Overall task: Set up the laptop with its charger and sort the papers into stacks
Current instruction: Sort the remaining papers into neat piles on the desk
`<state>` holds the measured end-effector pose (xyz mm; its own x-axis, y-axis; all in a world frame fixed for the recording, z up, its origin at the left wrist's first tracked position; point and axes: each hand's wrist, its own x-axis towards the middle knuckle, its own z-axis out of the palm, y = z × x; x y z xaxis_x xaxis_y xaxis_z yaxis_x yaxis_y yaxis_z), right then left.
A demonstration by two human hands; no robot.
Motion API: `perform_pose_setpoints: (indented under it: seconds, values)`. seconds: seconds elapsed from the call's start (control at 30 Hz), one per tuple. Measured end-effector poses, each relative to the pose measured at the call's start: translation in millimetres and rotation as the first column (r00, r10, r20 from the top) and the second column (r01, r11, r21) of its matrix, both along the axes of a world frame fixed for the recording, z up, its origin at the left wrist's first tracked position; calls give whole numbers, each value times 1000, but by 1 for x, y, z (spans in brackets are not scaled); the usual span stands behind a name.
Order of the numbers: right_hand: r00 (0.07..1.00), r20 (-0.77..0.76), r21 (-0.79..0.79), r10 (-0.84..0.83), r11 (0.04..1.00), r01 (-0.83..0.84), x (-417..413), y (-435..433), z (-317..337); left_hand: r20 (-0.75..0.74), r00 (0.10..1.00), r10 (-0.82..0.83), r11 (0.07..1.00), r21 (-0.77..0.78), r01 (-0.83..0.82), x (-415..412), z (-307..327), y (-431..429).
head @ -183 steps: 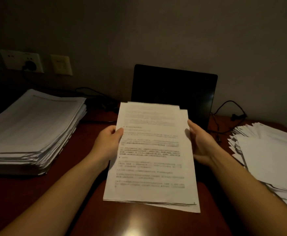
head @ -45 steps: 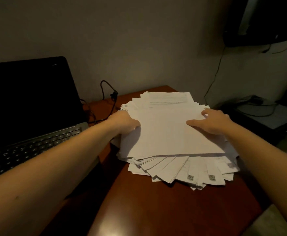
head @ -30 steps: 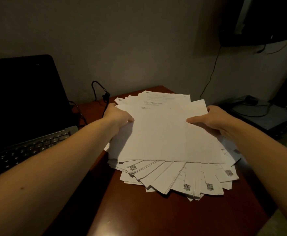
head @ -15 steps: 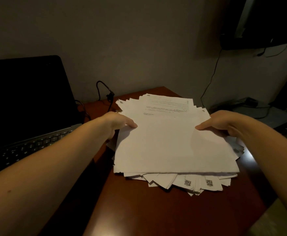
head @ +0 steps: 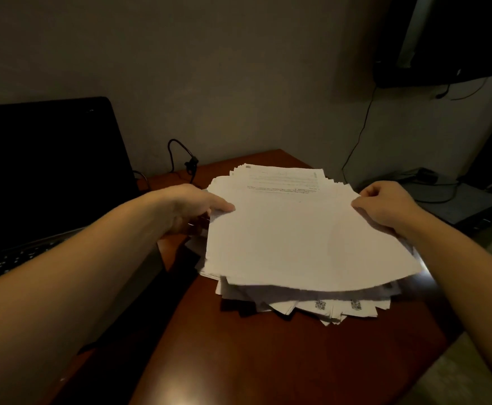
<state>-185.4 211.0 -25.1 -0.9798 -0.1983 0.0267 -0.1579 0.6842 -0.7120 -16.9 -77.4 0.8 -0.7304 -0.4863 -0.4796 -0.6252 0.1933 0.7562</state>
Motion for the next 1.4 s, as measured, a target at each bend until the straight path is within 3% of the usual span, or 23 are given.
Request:
perform_pose_setpoints:
  seconds: [0.07, 0.17, 0.27, 0.37, 0.5, 0.6, 0.77, 0.97, 1.07, 1.17, 1.23, 1.3, 1.4]
  values:
    - [1000, 4, -47, -18, 999, 19, -2, -7, -2, -23, 999, 25, 990, -138, -28, -7, -5, 2]
    - [998, -28, -56, -54, 997, 53, -7, -17, -12, -75, 996, 46, 976, -210, -61, -19, -12, 8]
    - [996, -54, -1, -73, 997, 73, -10, -25, -24, -93, 993, 72, 991, -104, -81, -26, -13, 10]
    - [1000, 23, 50, -12, 999, 11, -10, -33, -22, -102, 987, 127, 992, -17, -129, -31, -15, 10]
    - [978, 204, -158, 36, 987, -4, -8, -35, -7, -65, 992, 111, 992, 66, -107, -36, -14, 17]
    - [992, 126, -199, -5, 979, 30, -8, -29, -7, -52, 996, 67, 984, 170, -57, -38, -10, 26]
    - [1000, -5, -157, 23, 987, -24, -5, -19, -21, -76, 993, 87, 994, 67, -81, -39, -15, 26]
    - [995, -86, -165, 47, 984, -60, -1, -12, -24, -98, 993, 61, 993, 103, -50, -38, -21, 27]
    - [998, 3, -213, 71, 975, -68, 0, -9, -11, -106, 993, 46, 989, 142, -30, -27, -23, 24]
    - [958, 256, -111, 131, 988, -106, 5, -7, 3, -106, 991, -87, 971, 212, 108, -17, -22, 20]
    - [899, 411, -89, 150, 988, -124, 11, -7, 11, -100, 993, -63, 976, 203, 82, -9, -19, 20]
    - [885, 439, -78, 152, 988, -131, 15, -9, 14, -136, 991, 9, 985, 174, 15, -7, -23, 16]
    - [932, 330, -96, 147, 988, -122, 21, -12, 10, -182, 974, 135, 984, 142, -110, -5, -22, 22]
